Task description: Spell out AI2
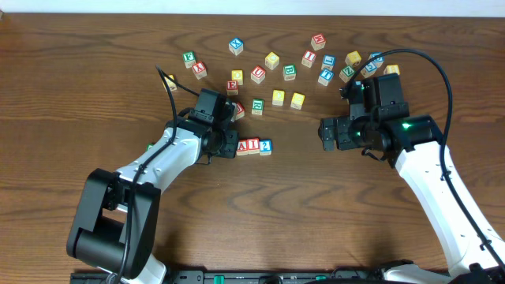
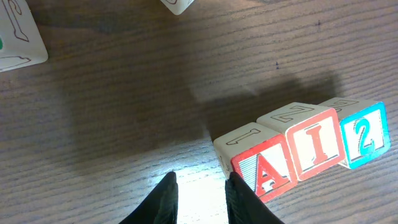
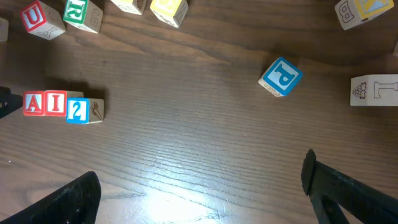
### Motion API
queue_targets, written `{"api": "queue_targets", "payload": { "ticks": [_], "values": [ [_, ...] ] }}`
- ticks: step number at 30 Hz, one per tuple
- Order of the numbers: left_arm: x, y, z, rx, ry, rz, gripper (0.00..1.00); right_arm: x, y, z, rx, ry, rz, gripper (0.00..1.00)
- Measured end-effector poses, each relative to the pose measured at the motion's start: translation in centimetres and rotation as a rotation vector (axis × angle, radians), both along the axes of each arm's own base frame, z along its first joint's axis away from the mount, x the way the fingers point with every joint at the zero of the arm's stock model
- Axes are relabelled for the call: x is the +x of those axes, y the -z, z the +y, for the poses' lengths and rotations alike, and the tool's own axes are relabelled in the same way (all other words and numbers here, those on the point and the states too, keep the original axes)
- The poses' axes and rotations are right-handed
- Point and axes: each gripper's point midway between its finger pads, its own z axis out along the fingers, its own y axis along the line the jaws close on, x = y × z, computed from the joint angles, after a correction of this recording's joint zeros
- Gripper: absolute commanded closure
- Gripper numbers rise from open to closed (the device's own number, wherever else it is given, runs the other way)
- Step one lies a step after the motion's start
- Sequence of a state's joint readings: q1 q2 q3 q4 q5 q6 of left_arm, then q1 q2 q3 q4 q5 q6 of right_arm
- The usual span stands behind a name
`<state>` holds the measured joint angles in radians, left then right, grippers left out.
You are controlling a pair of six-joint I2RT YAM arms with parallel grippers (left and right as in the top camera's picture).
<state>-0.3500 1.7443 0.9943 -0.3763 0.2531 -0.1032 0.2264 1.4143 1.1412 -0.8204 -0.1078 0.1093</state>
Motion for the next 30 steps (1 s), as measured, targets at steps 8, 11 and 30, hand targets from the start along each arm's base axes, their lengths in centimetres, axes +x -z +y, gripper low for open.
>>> {"api": "queue_targets", "payload": {
  "ticks": [8,11,30],
  "values": [
    [-0.2,0.0,-0.4,-0.003,0.013,0.001,0.74,0.0,0.0,0.0,0.000,-0.001,0.000,0.01],
    [-0.6,0.0,-1.3,-0.004,0.040,-0.002,0.75,0.0,0.0,0.0,-0.001,-0.003,-0.001,0.01],
    [-0.5,-0.2,-2.2,-0.011,0.063,-0.024,0.74,0.0,0.0,0.0,-0.002,-0.004,-0.001,0.01]
  ]
}}
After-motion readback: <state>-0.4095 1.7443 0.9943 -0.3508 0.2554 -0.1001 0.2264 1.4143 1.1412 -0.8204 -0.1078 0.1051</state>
